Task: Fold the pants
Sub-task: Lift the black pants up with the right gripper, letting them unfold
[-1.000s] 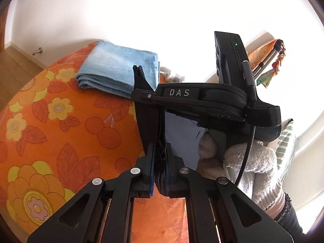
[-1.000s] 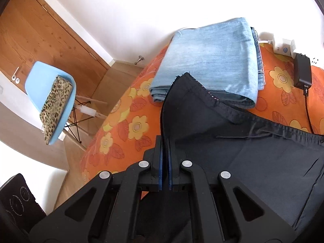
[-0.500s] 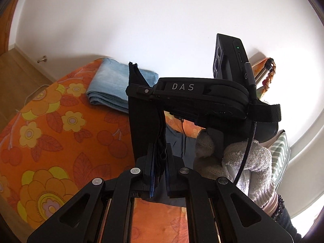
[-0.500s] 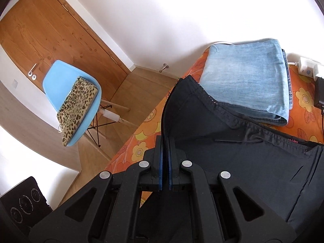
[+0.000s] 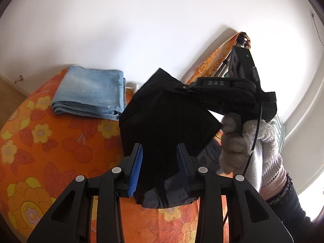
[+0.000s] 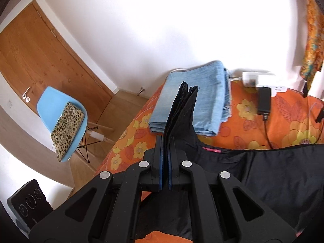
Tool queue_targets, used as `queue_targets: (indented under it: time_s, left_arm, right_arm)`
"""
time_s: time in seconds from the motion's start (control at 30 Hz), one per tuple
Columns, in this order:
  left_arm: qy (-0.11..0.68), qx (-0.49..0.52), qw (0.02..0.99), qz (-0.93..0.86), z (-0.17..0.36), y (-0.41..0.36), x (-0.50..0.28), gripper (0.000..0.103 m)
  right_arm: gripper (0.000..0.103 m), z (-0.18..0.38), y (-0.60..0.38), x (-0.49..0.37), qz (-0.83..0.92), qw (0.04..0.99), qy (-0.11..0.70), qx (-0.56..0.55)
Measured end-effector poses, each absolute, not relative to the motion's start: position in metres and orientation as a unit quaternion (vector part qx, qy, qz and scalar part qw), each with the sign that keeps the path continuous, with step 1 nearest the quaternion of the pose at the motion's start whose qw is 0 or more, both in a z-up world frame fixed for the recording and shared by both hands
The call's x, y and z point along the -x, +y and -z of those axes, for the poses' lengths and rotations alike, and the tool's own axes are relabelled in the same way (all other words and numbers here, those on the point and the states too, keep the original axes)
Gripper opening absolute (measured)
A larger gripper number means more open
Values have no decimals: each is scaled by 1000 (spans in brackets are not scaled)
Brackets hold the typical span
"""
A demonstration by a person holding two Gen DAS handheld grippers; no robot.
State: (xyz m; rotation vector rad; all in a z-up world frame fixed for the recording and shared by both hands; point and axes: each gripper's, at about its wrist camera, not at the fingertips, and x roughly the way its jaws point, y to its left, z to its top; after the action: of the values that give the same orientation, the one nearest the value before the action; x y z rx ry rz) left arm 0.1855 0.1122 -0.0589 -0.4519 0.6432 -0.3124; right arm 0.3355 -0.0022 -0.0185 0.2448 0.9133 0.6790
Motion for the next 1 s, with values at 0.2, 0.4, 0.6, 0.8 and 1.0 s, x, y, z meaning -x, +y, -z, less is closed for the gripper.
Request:
queue_targets:
  time_s: [0.2, 0.4, 0.6, 0.8, 1.0]
  left_arm:
    - [352, 227, 896, 148, 84, 89, -215, 34]
    - [397, 181, 885, 163, 109, 37, -241, 33]
    - [448, 132, 862, 197, 142, -30, -264, 34]
    - [498, 78, 835, 221, 179, -81, -275, 33]
    - [510, 52, 827, 230, 189, -93, -274, 34]
  right_arm:
    - [4, 4, -101, -337, -273, 858, 417, -128]
    - [4, 15, -200, -341, -219, 869, 423, -135]
    - [4, 61, -273, -356, -160, 866, 459, -116]
    - [4, 113, -323, -367, -132, 855, 488, -119]
    - [4, 145, -351, -371, -141, 852, 485, -136]
